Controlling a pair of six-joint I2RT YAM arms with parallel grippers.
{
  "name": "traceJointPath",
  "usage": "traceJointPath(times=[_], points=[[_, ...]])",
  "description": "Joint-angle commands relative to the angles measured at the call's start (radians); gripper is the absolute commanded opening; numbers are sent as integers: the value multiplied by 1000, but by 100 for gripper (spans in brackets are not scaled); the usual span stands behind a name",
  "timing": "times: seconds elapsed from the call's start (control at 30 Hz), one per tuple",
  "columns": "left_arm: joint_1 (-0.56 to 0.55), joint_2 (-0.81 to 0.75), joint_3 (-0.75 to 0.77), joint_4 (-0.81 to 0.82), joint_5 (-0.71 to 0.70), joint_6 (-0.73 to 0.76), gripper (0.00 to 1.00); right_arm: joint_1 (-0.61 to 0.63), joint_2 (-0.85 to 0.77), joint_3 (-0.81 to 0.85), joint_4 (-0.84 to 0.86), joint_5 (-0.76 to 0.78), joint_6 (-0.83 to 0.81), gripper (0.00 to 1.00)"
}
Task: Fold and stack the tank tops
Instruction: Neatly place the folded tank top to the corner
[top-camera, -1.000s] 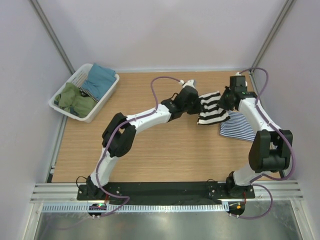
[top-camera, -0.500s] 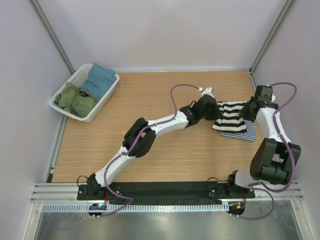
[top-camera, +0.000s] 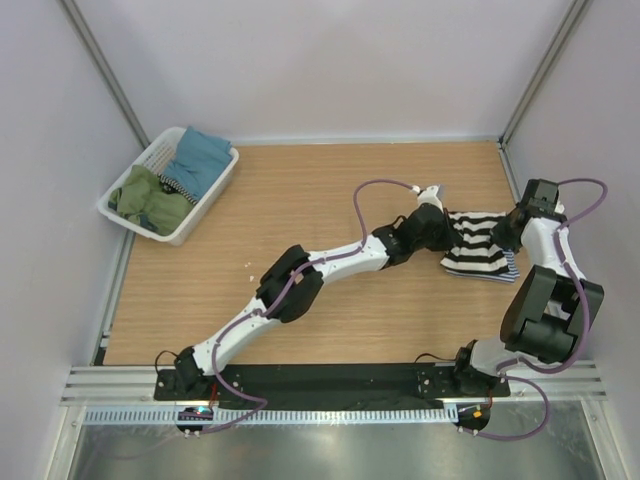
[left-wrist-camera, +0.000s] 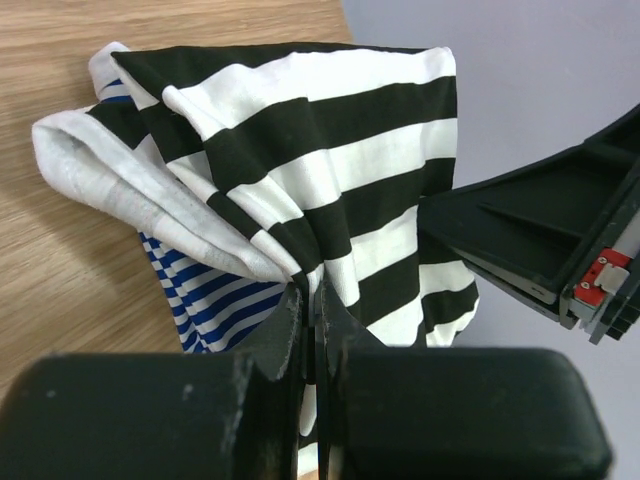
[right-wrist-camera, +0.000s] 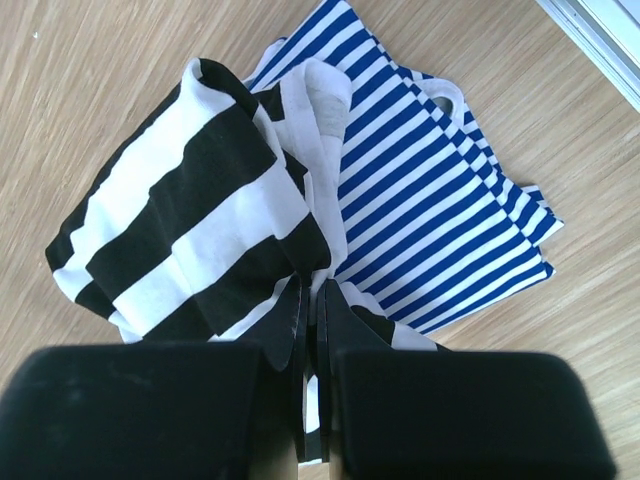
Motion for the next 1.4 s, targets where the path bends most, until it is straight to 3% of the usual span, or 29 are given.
traceJointPath(times=[0.0, 0.53, 1.0, 1.07, 1.1, 1.17, 1.3, 1.37], points=[[-20, -19, 47, 75, -37, 31, 0, -11, -3, 22, 46, -19, 12, 1], [-49, -81, 30, 93, -75, 134, 0, -29, -102, 65, -3, 42, 18, 1], [-45, 14, 67, 84, -57, 76, 0, -77, -37, -13, 53, 64, 63, 1], [-41, 15, 39, 90, -43, 65, 10, -79, 2, -10, 58, 58, 72, 10], [-41, 14, 27, 105, -41, 63, 22, -79, 14, -7, 61, 56, 77, 12], [-43, 11, 7, 108, -40, 62, 29, -79, 31, -2, 67, 82, 83, 19], [-43, 15, -4, 73, -43, 63, 56, -79, 46, 1, 67, 114, 98, 54], [-41, -12, -27, 65, -63, 66, 60, -79, 37, -1, 67, 131, 100, 59]])
